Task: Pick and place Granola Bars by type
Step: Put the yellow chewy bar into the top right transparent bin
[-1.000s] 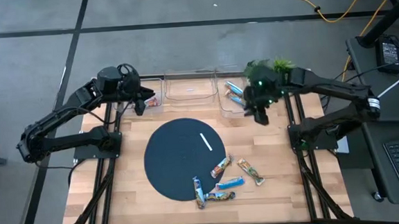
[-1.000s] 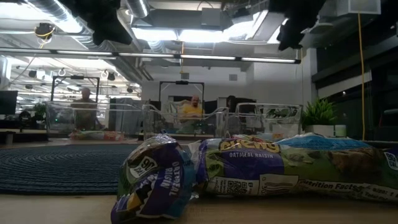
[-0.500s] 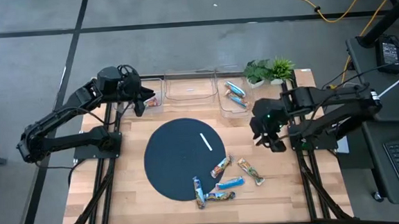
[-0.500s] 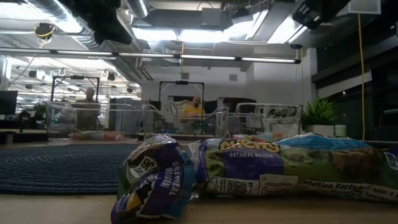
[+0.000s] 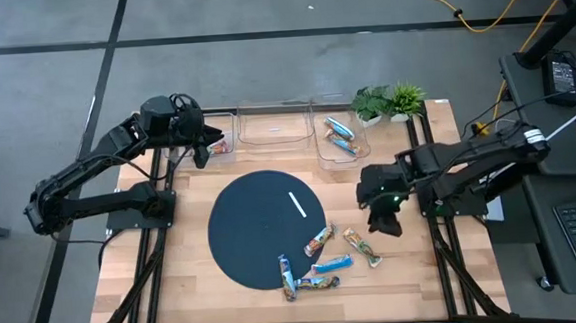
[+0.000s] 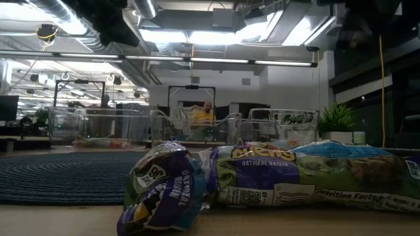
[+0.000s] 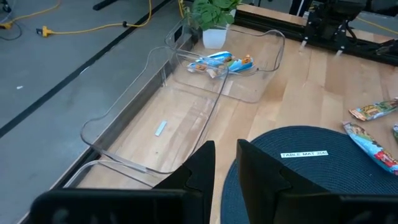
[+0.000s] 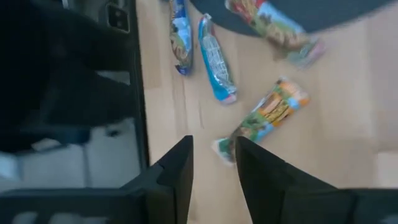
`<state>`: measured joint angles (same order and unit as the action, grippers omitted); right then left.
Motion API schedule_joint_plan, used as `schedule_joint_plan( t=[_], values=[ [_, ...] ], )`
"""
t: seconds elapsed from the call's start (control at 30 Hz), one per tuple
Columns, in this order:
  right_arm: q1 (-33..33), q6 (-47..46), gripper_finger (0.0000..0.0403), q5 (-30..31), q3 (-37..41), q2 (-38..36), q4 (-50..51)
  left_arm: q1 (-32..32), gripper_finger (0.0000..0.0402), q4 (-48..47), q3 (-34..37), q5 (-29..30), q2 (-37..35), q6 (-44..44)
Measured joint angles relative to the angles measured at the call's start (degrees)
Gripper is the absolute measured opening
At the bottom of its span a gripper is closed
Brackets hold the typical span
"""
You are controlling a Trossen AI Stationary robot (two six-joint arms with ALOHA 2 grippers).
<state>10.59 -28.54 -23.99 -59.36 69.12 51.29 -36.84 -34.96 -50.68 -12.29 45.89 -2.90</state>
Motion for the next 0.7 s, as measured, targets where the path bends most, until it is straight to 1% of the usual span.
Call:
schedule_joint_plan(
  t=[0.1,0.2,0.33,0.53,0.6,0.7],
  values=[
    [0.7,-8.6,0.0123,0.2,3.5,0.0,-4.5,0.0,0.0061,0.0,0.0,0.0,0.0,-0.6],
    [1.2,-16.0,0.0123,1.3,6.3,0.0,-6.6,0.0,0.0061,0.0,0.0,0.0,0.0,-2.2],
    [3.5,-21.8,0.0122,9.0,7.0,0.0,-6.8,0.0,0.0061,0.0,0.0,0.0,0.0,-4.0],
    [9.1,-32.1,0.0122,23.2,4.7,0.3,-5.1,0.0,0.0061,-0.6,0.0,0.0,0.0,-4.4],
    [11.5,-35.8,0.0122,25.7,3.6,1.2,-3.8,0.0,0.0061,-1.8,0.0,0.0,0.0,-4.6],
    [15.0,-40.4,0.0122,26.4,1.9,4.0,-1.9,0.0,0.0061,-4.1,0.0,0.0,0.0,-6.1]
  ],
)
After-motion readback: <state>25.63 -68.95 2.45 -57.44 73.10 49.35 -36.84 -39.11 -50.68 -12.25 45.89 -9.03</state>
